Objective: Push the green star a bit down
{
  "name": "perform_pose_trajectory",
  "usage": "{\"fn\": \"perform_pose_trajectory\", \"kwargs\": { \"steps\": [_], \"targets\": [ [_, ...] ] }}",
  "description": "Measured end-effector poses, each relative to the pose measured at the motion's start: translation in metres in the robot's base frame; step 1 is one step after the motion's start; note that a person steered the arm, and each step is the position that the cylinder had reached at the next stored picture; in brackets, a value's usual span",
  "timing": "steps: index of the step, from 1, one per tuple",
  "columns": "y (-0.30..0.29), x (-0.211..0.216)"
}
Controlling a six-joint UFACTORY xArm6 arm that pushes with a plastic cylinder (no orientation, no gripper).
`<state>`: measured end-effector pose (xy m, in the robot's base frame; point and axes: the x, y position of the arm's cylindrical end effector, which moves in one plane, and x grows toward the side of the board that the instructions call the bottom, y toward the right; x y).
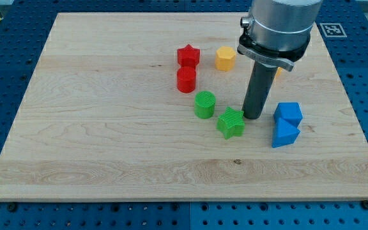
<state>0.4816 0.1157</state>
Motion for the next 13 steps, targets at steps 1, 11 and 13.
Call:
{"fn": "perform_pose_trajectory", "kwargs": {
  "steps": [1, 11, 13],
  "targets": [
    [0.015, 0.000],
    [0.015, 0.001],
    [0.007, 0.002]
  ]
}}
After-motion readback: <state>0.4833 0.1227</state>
